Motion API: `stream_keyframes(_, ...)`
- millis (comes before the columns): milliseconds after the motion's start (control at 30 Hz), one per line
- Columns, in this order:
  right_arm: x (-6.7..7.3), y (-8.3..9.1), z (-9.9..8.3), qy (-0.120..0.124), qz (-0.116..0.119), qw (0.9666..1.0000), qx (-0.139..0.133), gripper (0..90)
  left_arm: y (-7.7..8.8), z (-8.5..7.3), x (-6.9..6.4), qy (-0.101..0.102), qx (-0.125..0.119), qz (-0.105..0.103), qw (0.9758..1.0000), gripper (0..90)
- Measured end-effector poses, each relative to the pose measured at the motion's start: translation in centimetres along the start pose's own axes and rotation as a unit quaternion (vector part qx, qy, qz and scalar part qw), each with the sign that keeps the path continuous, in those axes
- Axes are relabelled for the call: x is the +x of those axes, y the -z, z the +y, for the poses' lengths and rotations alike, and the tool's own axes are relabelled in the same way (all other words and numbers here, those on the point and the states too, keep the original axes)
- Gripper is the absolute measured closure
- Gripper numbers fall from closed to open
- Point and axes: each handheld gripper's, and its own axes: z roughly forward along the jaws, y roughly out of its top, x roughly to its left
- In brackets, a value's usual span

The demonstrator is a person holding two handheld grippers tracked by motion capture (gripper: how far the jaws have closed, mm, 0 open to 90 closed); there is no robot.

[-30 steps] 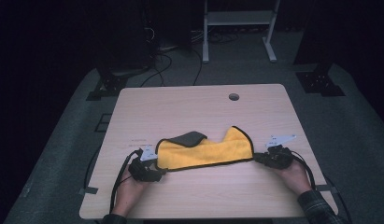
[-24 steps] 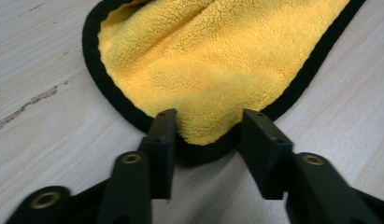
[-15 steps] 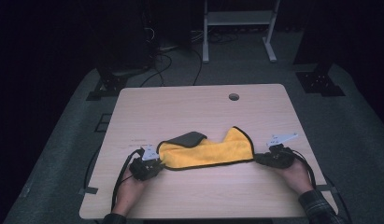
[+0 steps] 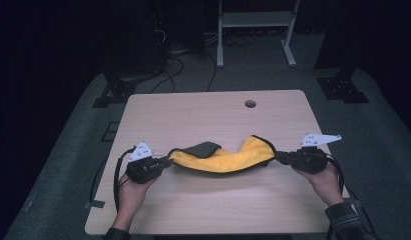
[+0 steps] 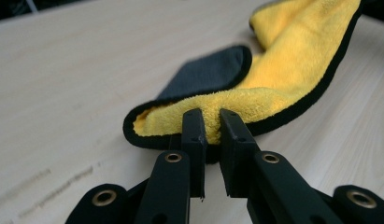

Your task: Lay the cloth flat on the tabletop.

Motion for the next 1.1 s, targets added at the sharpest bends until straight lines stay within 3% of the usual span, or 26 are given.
stream_keyframes(167, 0.4, 1.7, 2.0, 0.013, -0.004, 0.9990, -0.042, 85.4, 1.4, 1.8, 0.1, -0.007, -0.037, 0.009, 0.9993, 81.0)
stream_keyframes(333, 0.9, 3.3, 3.8, 0.028, -0.008, 0.9965, -0.079, 85.4, 2.7, 3.9, 0.4, -0.013, -0.077, 0.016, 0.9968, 81.1)
stream_keyframes(533, 1.3, 5.4, 5.6, 0.045, -0.016, 0.9914, -0.122, 85.4, 4.4, 5.9, -0.1, -0.024, -0.117, 0.016, 0.9927, 81.3)
stream_keyframes(567, 1.7, 6.4, 6.3, 0.052, -0.019, 0.9886, -0.140, 85.5, 4.8, 6.3, -0.4, -0.028, -0.127, 0.015, 0.9914, 81.3)
stream_keyframes(633, 1.9, 6.8, 6.4, 0.056, -0.020, 0.9877, -0.144, 85.5, 5.3, 6.8, -0.8, -0.034, -0.139, 0.013, 0.9896, 81.3)
stream_keyframes(667, 2.4, 7.8, 6.8, 0.065, -0.022, 0.9848, -0.160, 85.4, 5.7, 7.0, -1.1, -0.039, -0.145, 0.013, 0.9886, 81.3)
stream_keyframes(733, 2.9, 8.5, 7.0, 0.071, -0.023, 0.9829, -0.168, 85.5, 6.6, 7.4, -1.8, -0.047, -0.154, 0.009, 0.9868, 81.3)
stream_keyframes(933, 4.3, 10.3, 7.4, 0.084, -0.026, 0.9784, -0.187, 85.5, 8.1, 8.1, -3.0, -0.058, -0.164, 0.002, 0.9848, 81.3)
stream_keyframes(1033, 4.7, 10.7, 7.8, 0.092, -0.030, 0.9766, -0.192, 85.4, 8.2, 8.6, -2.9, -0.060, -0.168, 0.006, 0.9840, 81.3)
stream_keyframes(1100, 4.1, 10.3, 8.4, 0.091, -0.036, 0.9766, -0.192, 85.5, 7.3, 9.1, -1.8, -0.051, -0.168, 0.009, 0.9844, 81.3)
